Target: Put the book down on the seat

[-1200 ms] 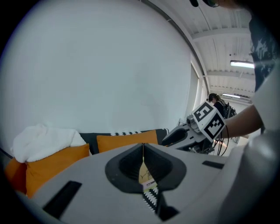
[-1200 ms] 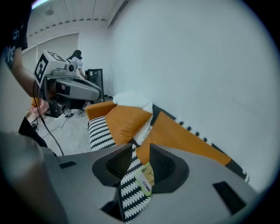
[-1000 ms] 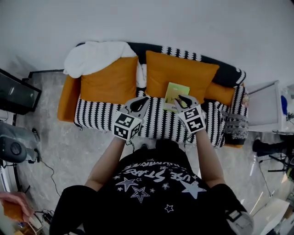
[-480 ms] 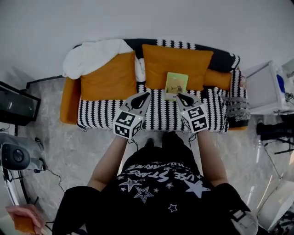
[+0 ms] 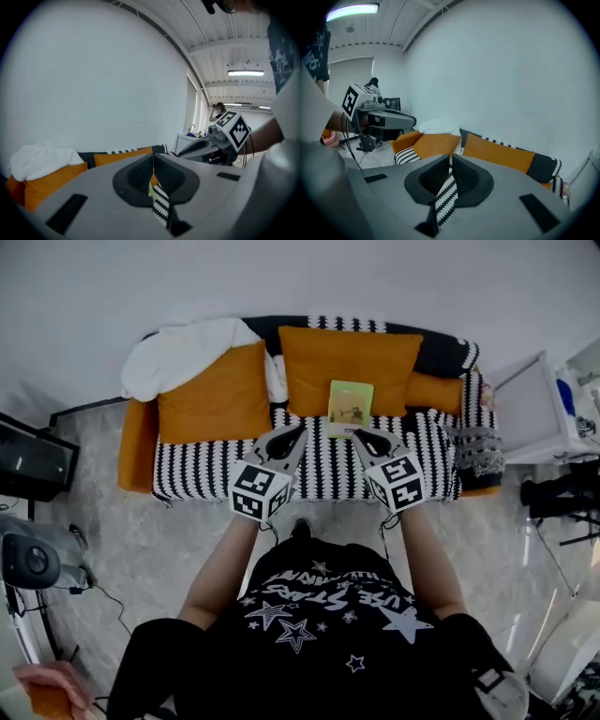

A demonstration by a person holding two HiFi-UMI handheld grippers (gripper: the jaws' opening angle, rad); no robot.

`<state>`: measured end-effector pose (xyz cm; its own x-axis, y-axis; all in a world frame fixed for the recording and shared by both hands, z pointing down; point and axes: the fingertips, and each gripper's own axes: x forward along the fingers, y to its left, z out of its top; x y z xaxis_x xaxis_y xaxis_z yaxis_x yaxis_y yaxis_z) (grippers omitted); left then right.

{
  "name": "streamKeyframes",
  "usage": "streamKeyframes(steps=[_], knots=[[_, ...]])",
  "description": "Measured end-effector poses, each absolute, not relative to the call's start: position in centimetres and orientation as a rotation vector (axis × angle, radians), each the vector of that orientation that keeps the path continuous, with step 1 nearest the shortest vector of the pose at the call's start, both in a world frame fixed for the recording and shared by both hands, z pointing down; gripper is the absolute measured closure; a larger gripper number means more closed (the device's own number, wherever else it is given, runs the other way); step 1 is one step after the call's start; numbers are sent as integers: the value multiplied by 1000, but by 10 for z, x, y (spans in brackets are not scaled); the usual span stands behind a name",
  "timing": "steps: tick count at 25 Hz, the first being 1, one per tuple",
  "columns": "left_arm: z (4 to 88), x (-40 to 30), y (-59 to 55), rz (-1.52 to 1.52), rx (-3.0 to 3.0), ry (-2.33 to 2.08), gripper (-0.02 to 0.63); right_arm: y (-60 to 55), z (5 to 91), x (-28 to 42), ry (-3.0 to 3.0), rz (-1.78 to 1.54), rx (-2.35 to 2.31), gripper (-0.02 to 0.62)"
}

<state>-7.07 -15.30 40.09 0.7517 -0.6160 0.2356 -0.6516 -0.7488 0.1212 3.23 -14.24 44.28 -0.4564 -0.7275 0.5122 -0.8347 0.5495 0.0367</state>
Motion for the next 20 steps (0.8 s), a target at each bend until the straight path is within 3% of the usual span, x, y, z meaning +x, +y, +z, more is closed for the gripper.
streamKeyframes(steps=[20], knots=[[401,-19,-49,303,2717,-1106,595,-32,435,74,-2469,329,1201,557]])
